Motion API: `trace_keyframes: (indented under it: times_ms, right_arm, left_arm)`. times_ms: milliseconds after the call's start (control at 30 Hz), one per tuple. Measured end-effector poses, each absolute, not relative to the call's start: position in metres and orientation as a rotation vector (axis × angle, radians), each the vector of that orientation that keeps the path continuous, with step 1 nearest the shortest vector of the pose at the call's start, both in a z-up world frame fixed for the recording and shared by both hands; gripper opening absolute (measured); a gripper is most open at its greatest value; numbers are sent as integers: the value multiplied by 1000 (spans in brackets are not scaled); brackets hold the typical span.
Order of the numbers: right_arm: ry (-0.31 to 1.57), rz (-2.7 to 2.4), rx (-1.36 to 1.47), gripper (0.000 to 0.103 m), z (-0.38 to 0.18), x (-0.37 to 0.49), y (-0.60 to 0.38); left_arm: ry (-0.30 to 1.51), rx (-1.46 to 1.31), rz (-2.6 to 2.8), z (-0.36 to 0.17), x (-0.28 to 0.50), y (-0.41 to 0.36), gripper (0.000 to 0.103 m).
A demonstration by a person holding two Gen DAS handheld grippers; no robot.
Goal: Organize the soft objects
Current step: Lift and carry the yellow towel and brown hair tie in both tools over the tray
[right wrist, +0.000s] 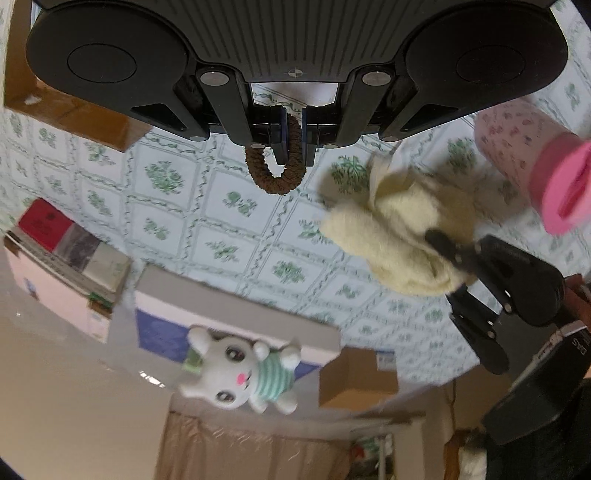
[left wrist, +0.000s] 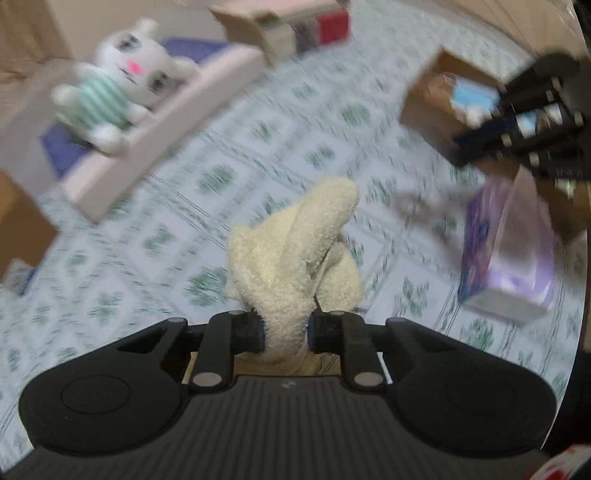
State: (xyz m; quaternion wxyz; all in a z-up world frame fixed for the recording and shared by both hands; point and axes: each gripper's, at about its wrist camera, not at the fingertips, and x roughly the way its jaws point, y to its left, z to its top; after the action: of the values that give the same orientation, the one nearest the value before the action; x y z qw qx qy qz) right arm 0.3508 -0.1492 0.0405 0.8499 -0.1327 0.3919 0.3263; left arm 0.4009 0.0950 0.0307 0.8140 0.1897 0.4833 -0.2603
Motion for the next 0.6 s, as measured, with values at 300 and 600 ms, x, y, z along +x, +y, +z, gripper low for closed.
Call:
trace_keyframes:
  times_ms: [300,600]
  right_arm:
    - [743,649,-141,7,98,289,-183]
    - [656,616,-121,7,131,201,-224]
  left_arm:
    - [897,246,-447,115,335,75,18]
    - [783,164,-463,156,248,20,18]
